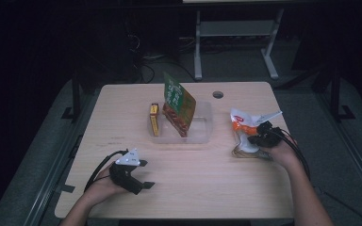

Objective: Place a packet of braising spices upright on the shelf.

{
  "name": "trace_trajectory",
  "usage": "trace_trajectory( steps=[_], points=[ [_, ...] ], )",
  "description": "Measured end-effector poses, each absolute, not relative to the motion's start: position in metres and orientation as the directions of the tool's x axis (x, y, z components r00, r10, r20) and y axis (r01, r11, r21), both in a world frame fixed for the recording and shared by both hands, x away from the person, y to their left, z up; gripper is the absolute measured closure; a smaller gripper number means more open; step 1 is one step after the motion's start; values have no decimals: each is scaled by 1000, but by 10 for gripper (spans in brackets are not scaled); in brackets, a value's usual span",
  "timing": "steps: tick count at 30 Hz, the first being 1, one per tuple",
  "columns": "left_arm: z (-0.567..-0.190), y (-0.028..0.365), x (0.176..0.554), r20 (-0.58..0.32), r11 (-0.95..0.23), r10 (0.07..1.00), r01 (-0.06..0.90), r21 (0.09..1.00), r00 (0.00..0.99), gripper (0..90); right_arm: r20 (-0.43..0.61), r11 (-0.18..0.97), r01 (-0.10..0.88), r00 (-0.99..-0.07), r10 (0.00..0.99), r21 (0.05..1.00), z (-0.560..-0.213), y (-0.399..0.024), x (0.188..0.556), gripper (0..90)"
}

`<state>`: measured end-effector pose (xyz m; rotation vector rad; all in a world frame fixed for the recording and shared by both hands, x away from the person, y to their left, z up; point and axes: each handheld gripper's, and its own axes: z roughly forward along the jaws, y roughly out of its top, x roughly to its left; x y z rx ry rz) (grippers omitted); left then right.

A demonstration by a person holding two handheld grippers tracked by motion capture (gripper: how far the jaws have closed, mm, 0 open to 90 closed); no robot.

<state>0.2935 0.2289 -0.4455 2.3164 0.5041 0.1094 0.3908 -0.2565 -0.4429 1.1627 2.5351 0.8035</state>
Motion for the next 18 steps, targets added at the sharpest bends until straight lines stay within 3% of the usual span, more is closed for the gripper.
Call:
trace_trajectory(
  steps=[18],
  points=[
    [-443,230,292,-65,-635,390,320,703,918,138,-11,643,548,-757,653,535,-437,-236,351,900]
  ],
)
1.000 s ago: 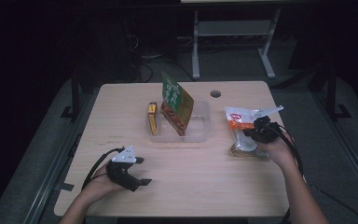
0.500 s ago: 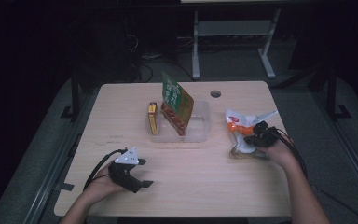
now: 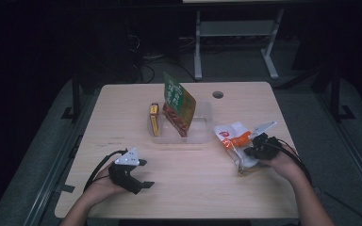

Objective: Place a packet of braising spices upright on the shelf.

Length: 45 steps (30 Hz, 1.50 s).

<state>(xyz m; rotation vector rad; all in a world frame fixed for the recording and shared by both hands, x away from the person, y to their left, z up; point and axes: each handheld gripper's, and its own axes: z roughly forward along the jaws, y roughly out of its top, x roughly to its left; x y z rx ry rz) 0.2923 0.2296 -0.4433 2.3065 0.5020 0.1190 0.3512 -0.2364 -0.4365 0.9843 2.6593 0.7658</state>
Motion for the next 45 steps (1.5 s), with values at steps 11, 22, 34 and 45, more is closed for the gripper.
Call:
trace_trajectory(
  steps=[11,22,34,45],
  points=[
    [-442,231,293,-71,-633,391,325,703,917,138,9,651,555,-765,645,517,-432,-247,341,900],
    [-442,231,294,-70,-638,387,322,700,920,138,79,707,485,-848,525,514,-430,-219,322,900],
    [-442,229,294,-70,-640,379,316,700,923,138,101,764,333,-937,336,553,-433,-167,309,900],
    [-440,230,294,-81,-615,380,317,722,921,137,77,761,224,-971,224,609,-437,-107,301,900]
  ],
)
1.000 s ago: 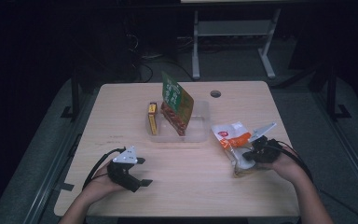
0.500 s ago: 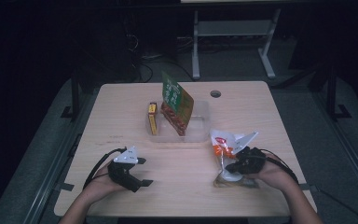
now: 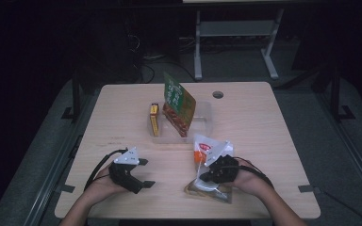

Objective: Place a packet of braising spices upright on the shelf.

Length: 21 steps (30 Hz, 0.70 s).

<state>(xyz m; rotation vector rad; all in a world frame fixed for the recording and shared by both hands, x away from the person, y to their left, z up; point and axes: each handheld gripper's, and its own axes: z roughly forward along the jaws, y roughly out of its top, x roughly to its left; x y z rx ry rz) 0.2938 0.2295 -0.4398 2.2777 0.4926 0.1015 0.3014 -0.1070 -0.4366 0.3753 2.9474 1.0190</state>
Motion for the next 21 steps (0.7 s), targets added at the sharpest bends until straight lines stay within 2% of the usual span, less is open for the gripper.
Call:
trace_trajectory(
  steps=[6,14,21],
  points=[
    [-440,230,292,-84,-613,381,320,723,921,138,44,762,184,-979,200,621,-432,-97,299,900],
    [-440,232,294,-81,-620,379,318,718,922,138,99,756,277,-957,273,594,-436,-153,291,900],
    [-439,229,293,-81,-624,370,312,717,926,137,147,772,245,-969,197,587,-442,-143,285,900]
  ],
)
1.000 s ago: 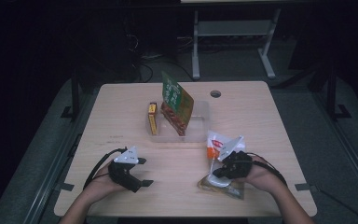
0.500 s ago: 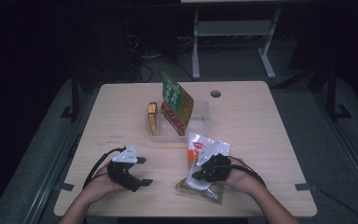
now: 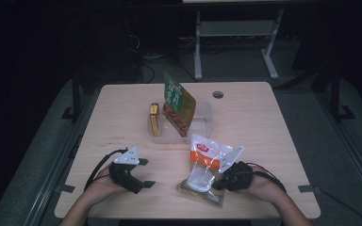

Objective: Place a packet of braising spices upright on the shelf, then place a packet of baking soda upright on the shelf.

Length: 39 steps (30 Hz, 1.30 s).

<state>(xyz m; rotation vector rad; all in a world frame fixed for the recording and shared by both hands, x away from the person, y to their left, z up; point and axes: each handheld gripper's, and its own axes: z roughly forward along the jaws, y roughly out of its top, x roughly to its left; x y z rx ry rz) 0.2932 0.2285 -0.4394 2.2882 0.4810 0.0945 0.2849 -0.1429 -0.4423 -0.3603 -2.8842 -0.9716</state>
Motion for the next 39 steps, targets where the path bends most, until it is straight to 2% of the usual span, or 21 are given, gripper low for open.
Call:
trace_trajectory(
  steps=[9,14,18,24,25,29,30,32,33,34,35,38,39],
  points=[
    [-440,229,293,-89,-616,370,316,721,925,137,182,767,186,-979,91,614,-446,-102,281,900],
    [-440,229,294,-85,-617,370,313,722,925,137,149,761,121,-988,33,637,-446,-70,277,900],
    [-439,229,294,-89,-612,373,317,725,924,137,125,748,105,-992,30,656,-443,-70,276,900],
    [-436,226,295,-78,-604,368,302,738,927,136,100,697,177,-984,150,695,-433,-102,284,900],
    [-435,225,295,-79,-597,367,300,744,927,136,100,684,215,-974,205,697,-430,-116,287,884],
    [-431,218,297,-73,-593,359,288,752,931,136,109,663,273,-954,278,697,-428,-133,290,851],
    [-430,217,297,-69,-597,353,282,751,933,136,111,649,303,-941,320,698,-427,-143,294,778],
    [-428,211,298,-74,-588,350,281,758,934,136,118,641,329,-930,349,694,-427,-149,295,743],
    [-426,206,299,-72,-590,342,273,760,937,137,107,636,334,-924,367,696,-427,-155,297,698],
    [-425,202,299,-71,-587,336,268,764,939,138,132,605,385,-898,419,697,-426,-166,300,627],
    [-424,198,301,-70,-592,324,260,763,944,138,132,605,385,-898,419,697,-426,-166,300,627],
    [-421,178,306,-69,-602,290,238,763,955,137,140,576,415,-876,461,704,-426,-181,305,528],
    [-421,178,306,-69,-602,290,238,763,955,136,140,576,415,-876,461,704,-426,-181,305,528]
  ],
)
